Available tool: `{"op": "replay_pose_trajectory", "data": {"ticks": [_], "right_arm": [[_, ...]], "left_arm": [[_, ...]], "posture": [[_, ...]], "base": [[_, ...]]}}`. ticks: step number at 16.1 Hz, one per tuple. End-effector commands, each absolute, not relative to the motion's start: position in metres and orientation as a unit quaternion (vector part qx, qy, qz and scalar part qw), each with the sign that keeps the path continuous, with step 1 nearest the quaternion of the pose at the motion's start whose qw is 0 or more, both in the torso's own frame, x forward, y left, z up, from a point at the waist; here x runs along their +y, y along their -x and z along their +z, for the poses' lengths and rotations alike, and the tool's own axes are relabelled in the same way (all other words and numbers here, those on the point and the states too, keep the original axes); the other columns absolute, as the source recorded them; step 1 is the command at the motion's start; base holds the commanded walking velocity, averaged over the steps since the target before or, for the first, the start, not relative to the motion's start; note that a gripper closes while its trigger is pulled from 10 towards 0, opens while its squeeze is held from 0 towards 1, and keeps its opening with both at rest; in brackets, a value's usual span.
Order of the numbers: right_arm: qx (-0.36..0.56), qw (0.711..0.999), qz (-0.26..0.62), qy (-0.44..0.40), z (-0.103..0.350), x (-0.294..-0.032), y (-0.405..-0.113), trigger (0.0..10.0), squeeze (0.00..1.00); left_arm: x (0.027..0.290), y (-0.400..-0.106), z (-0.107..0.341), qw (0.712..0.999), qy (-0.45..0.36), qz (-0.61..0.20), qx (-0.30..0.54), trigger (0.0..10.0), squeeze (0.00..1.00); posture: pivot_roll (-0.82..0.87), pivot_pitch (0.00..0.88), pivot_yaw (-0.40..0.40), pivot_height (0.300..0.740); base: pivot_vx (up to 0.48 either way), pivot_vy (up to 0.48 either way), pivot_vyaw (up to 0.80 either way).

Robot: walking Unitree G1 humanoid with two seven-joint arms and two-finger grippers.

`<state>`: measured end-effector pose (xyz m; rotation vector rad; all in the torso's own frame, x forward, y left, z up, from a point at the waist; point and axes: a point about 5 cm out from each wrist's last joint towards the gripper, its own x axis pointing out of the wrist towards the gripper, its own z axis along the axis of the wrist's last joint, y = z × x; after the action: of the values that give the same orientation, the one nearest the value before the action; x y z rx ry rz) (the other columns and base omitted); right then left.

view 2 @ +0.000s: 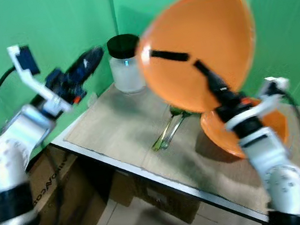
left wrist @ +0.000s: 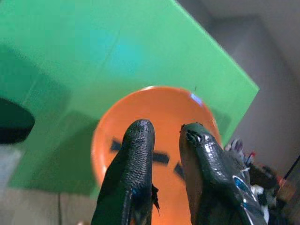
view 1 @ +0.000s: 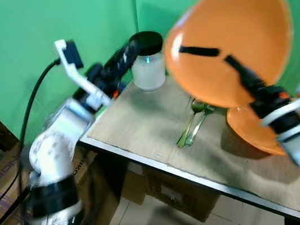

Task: Setting the table

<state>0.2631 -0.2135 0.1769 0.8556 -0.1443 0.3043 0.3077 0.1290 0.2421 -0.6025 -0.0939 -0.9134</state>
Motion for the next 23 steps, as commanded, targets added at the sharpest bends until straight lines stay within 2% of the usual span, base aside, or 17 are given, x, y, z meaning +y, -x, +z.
{"op": "replay_pose_trajectory", "data": {"ticks": [1, 2, 5, 6, 7, 8, 10, 11, 14, 19, 23], "right_arm": [[-0.108, 0.901, 0.167, -0.385, 0.197, -0.215, -0.259, 0.0, 0.00], [-0.112, 0.905, 0.176, -0.372, 0.202, -0.212, -0.255, 0.0, 0.00], [-0.115, 0.911, 0.171, -0.356, 0.210, -0.204, -0.249, 0.0, 0.00], [-0.124, 0.927, 0.150, -0.320, 0.218, -0.201, -0.237, 0.0, 0.00], [-0.122, 0.948, 0.142, -0.257, 0.220, -0.197, -0.229, 3.7, 0.00], [-0.118, 0.956, 0.132, -0.234, 0.221, -0.192, -0.222, 10.0, 0.00], [-0.119, 0.973, 0.113, -0.162, 0.220, -0.182, -0.212, 10.0, 0.00], [-0.115, 0.975, 0.106, -0.156, 0.218, -0.181, -0.212, 10.0, 0.00], [-0.083, 0.989, 0.061, -0.103, 0.202, -0.177, -0.224, 10.0, 0.00], [-0.078, 0.992, 0.054, -0.081, 0.198, -0.173, -0.239, 10.0, 0.00], [-0.084, 0.992, 0.053, -0.077, 0.197, -0.170, -0.242, 10.0, 0.00]], "left_arm": [[0.126, -0.303, 0.240, 0.864, 0.256, -0.432, -0.036, 10.0, 0.00], [0.129, -0.302, 0.233, 0.885, 0.219, -0.409, -0.023, 10.0, 0.00], [0.131, -0.301, 0.223, 0.922, 0.164, -0.349, -0.018, 10.0, 0.00], [0.137, -0.303, 0.210, 0.959, 0.097, -0.267, -0.009, 10.0, 0.00], [0.141, -0.302, 0.205, 0.975, 0.033, -0.220, -0.018, 10.0, 0.00], [0.142, -0.298, 0.199, 0.980, -0.023, -0.195, -0.026, 10.0, 0.00], [0.143, -0.287, 0.188, 0.988, -0.033, -0.150, -0.023, 10.0, 0.00], [0.143, -0.285, 0.186, 0.988, -0.033, -0.146, -0.021, 10.0, 0.00], [0.144, -0.282, 0.180, 0.992, -0.053, -0.114, -0.026, 10.0, 0.00], [0.154, -0.278, 0.185, 0.994, -0.063, -0.078, -0.040, 10.0, 0.00], [0.153, -0.277, 0.184, 0.994, -0.065, -0.078, -0.041, 10.0, 0.00]], "posture": [[0.01, 0.000, 0.028, 0.740], [0.00, 0.000, 0.027, 0.740], [-0.01, 0.000, 0.026, 0.740], [-0.01, 0.000, 0.023, 0.740], [-0.01, 0.000, 0.020, 0.740], [-0.01, 0.000, 0.011, 0.740], [-0.02, 0.000, 0.007, 0.740], [-0.02, 0.000, 0.005, 0.740], [-0.01, 0.000, -0.016, 0.740], [0.04, 0.000, -0.050, 0.740], [0.03, 0.000, -0.046, 0.740]], "base": [[0.000, 0.000, 0.00], [0.000, 0.000, 0.00], [0.000, 0.000, 0.00], [0.000, 0.000, 0.00], [0.000, 0.000, 0.00], [0.000, 0.000, 0.00], [0.000, 0.000, 0.00], [0.000, 0.000, 0.00], [0.000, 0.000, 0.00], [0.000, 0.000, 0.00], [-0.263, 0.000, 0.00]]}}
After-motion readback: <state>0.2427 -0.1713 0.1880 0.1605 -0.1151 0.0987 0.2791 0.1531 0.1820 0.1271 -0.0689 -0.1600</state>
